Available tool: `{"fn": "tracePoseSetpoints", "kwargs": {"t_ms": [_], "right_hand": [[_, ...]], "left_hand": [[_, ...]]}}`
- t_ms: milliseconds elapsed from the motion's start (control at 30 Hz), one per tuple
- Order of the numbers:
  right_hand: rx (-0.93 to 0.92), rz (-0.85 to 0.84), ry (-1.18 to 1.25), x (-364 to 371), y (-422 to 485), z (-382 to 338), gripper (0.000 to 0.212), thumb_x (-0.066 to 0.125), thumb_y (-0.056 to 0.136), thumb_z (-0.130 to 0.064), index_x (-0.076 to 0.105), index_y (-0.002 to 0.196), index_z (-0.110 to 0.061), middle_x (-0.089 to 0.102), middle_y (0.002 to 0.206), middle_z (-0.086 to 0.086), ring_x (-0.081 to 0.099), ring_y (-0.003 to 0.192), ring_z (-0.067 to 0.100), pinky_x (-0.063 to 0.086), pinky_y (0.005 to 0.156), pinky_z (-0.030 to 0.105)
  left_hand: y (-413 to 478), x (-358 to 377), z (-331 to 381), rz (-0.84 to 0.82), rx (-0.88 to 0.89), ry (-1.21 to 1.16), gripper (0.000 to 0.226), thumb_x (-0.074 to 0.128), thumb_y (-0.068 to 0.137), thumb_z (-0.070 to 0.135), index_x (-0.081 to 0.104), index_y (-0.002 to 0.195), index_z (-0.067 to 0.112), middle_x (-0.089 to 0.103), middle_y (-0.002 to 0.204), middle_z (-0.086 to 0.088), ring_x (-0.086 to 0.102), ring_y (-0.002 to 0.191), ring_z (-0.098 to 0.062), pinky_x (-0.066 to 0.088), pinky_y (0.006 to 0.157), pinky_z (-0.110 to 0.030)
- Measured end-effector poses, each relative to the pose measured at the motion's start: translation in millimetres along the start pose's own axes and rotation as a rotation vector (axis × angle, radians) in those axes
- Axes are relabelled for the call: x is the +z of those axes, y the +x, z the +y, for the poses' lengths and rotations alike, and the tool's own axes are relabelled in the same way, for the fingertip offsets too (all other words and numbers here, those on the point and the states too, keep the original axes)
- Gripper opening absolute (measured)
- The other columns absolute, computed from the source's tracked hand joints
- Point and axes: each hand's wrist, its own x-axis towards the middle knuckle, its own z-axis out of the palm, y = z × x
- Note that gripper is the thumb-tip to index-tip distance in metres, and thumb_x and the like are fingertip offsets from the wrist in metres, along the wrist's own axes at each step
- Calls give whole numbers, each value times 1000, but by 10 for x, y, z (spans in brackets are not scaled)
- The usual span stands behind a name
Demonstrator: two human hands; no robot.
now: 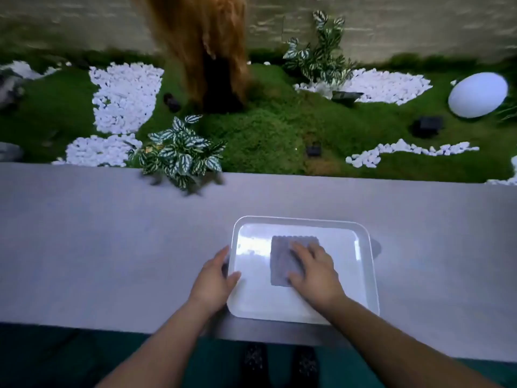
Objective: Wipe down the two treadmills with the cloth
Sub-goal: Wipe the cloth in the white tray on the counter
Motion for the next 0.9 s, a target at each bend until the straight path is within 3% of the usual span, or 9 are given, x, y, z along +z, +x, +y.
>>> {"fn": "tracePoseSetpoints", "kwargs": {"t_ms": [167,333,500,600,667,800,900], "right_hand": [[39,-36,-245,320,298,-62,83,59,75,-54,13,143,-47,13,151,3,19,138,31,42,98,50],[13,-21,-393,423,361,32,88,67,75,-51,14,144,-45,20,142,6,24,129,32,49,85,44],[56,-173,-108,412,418,128,59,48,83,-49,24,136,-36,48,110,8,56,101,30,48,88,33],[115,-182,44,192,268,42,44,55,78,-37,52,119,-22,60,99,6,60,84,21,46,70,26],[99,-110,136,-24,91,-90,30,60,74,-37,57,100,-23,62,93,4,59,73,15,43,59,25],[98,37,285,-548,-370,-429,12,62,76,-32,53,82,-28,54,86,-3,54,84,14,36,59,21],[101,60,361,-904,-687,-632,13,62,73,-36,52,77,-28,57,81,-7,52,94,17,37,62,20]], "left_hand": [[167,120,-49,-46,4,136,69,60,89,30,26,149,30,48,134,-1,50,119,-19,40,96,-28],[108,137,-51,-30,15,98,68,59,89,27,25,147,37,46,130,1,52,113,-18,38,89,-24],[92,83,-80,-70,-27,41,50,58,86,26,43,133,39,56,123,9,53,111,-14,43,87,-27],[0,-31,-4,-76,-52,19,33,60,86,26,55,118,31,59,113,4,58,102,-15,45,85,-27],[-119,-165,94,-53,-76,-18,40,61,87,26,53,127,25,56,118,2,56,97,-10,41,86,-22],[-494,-567,357,11,-50,-104,39,63,88,25,56,126,22,58,109,6,54,95,-11,39,84,-21],[-778,-859,517,49,-19,-191,29,62,88,24,60,117,26,61,97,13,57,85,-11,45,83,-26]]}}
